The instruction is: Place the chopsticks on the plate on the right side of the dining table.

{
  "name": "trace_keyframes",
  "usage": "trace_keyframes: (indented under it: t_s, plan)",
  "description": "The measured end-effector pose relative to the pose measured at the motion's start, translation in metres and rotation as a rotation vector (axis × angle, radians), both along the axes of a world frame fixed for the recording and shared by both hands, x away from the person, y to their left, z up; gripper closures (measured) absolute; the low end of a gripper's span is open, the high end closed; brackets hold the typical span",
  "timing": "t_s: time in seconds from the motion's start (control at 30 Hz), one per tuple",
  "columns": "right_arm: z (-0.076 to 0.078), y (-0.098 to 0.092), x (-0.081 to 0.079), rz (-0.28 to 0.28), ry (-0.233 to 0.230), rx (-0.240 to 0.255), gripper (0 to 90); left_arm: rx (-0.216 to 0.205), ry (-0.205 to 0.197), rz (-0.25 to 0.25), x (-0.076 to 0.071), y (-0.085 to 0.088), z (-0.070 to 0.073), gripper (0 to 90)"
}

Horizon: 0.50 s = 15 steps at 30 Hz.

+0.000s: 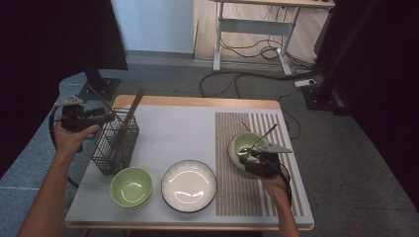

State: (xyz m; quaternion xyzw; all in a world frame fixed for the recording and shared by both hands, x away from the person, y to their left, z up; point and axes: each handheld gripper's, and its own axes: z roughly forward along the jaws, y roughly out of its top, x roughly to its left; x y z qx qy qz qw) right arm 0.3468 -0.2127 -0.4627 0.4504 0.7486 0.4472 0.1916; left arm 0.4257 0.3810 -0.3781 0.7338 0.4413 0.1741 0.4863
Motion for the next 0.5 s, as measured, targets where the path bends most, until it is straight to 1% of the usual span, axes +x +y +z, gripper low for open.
trace_keyframes:
  t_s: [0.1, 0.13, 0.23, 0.37, 0.47, 0.5]
  plan:
    - [-0.001, -0.001, -0.001, -0.004, 0.004, 0.001, 41.8, -0.005, 0.001, 0.006, 0.004, 0.003, 0.0, 37.6]
    - [-0.002, -0.001, -0.002, -0.004, 0.006, 0.0, 41.8, -0.009, 0.006, 0.016, 0.008, 0.005, 0.0, 37.7]
    - [-0.002, -0.001, -0.003, -0.004, 0.006, -0.001, 41.8, -0.009, 0.007, 0.024, 0.01, 0.006, -0.001, 37.7]
    - [-0.002, -0.002, -0.004, -0.007, 0.007, -0.001, 41.8, -0.001, 0.001, 0.046, 0.014, 0.01, -0.001, 39.8]
    - [-0.002, -0.002, -0.005, -0.009, 0.008, -0.001, 41.8, -0.001, 0.008, 0.057, 0.021, 0.014, -0.004, 39.8]
    - [-0.002, -0.002, -0.005, -0.009, 0.008, -0.001, 41.8, -0.001, 0.008, 0.057, 0.021, 0.014, -0.004, 39.7]
